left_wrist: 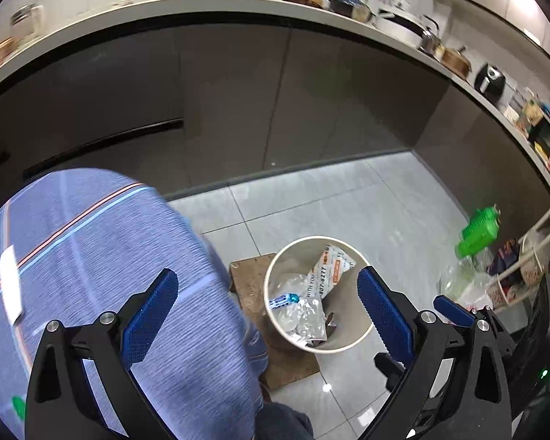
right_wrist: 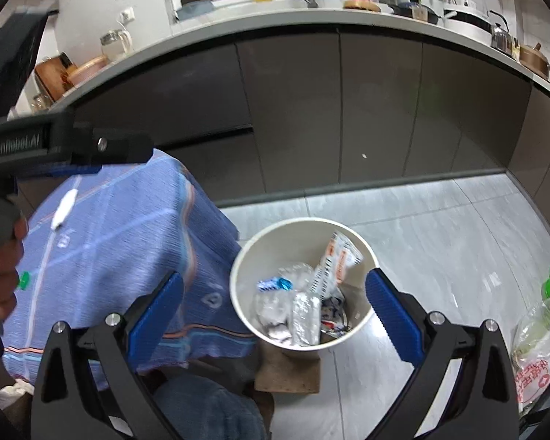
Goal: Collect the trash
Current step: 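Move both tools back over the table toward the green cap and white paper strip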
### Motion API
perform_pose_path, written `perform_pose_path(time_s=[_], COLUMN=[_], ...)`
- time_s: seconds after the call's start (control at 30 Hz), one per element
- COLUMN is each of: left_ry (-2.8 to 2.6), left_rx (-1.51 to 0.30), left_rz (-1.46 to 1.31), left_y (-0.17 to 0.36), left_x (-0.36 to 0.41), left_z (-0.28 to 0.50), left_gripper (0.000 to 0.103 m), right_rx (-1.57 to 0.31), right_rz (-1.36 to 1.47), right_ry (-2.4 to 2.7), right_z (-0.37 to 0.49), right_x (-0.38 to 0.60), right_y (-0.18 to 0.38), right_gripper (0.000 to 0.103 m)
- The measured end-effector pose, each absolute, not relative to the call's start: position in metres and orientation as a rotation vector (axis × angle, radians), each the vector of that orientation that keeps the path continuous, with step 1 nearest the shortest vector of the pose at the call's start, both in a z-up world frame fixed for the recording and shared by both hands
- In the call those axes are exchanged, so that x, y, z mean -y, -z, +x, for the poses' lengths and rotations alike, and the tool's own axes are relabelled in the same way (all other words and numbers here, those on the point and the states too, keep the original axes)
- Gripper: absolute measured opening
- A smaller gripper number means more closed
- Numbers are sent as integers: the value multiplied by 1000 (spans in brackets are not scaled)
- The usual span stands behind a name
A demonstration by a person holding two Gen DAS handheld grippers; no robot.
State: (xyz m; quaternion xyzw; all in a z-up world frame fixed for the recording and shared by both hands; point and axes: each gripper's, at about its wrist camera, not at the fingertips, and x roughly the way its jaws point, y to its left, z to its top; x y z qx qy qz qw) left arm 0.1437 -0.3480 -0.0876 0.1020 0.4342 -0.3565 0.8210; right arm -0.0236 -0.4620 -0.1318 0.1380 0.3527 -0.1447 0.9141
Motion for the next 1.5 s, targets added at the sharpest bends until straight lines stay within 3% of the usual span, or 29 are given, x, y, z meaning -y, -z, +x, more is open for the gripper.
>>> perform_pose_path(time_s=[0.5,0.93,1.17,1.33,1.5], left_ry=[530,215,254,294,332], left_rx=[-885,-943,-953,-959,-972], left_rz=[131,17,5,10,26], left_y=[72,109,124,133,139], left_x=[177,12,-5,-5,-1], left_z=[121,133,142,149,157], left_gripper=[94,93,79,74,70], right_rx=[-708,-784,-830,-869,-910], right_rz=[177,95,19,18,8], right_ry=[113,-106,-186,-222,-248], right_z=[11,61,98,129,164], right_x=[371,277,228,206,187], right_y=[93,86,94,106,121], right_gripper=[99,99,99,98,90])
